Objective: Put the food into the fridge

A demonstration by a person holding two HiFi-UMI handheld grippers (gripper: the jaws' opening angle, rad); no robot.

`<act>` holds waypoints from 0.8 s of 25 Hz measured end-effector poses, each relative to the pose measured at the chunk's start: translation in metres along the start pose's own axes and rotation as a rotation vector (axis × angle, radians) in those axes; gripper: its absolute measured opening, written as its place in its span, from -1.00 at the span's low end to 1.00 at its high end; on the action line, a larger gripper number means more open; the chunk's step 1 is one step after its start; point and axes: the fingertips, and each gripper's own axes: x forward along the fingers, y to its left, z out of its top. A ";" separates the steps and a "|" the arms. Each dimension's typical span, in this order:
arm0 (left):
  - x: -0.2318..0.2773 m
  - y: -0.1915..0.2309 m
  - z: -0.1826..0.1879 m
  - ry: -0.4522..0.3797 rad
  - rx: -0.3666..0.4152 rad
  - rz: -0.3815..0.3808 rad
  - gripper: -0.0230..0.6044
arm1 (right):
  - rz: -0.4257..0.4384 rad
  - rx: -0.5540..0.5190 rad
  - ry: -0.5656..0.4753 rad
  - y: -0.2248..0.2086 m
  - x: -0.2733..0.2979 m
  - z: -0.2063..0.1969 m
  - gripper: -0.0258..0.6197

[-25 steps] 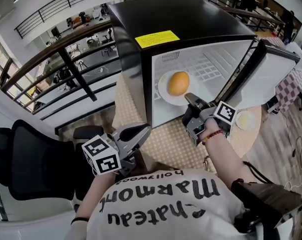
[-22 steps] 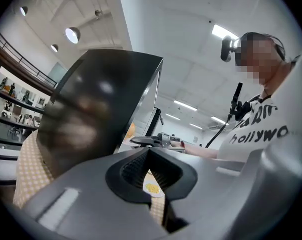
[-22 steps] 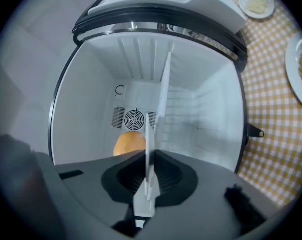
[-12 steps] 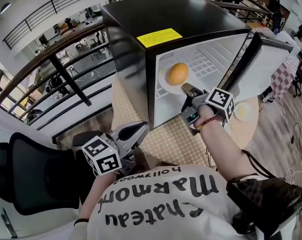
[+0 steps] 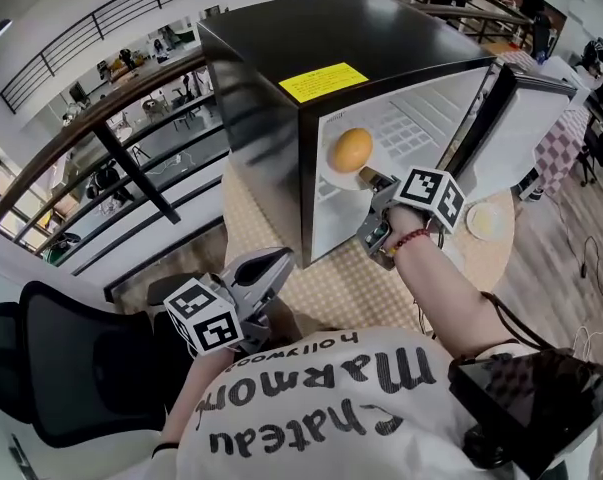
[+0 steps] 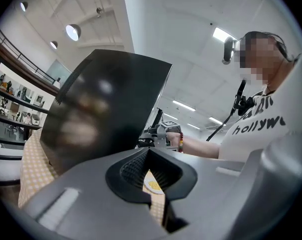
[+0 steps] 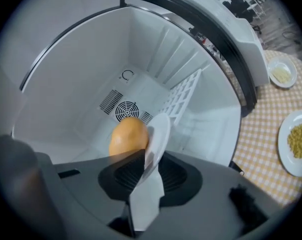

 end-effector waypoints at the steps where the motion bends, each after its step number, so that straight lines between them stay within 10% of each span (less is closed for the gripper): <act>1: 0.000 0.000 0.000 -0.002 -0.002 -0.001 -0.91 | -0.008 -0.021 0.000 0.000 0.000 0.000 -0.66; 20: -0.022 -0.002 0.007 0.014 0.023 -0.057 -0.91 | -0.151 -0.050 -0.036 -0.007 -0.003 -0.001 -0.41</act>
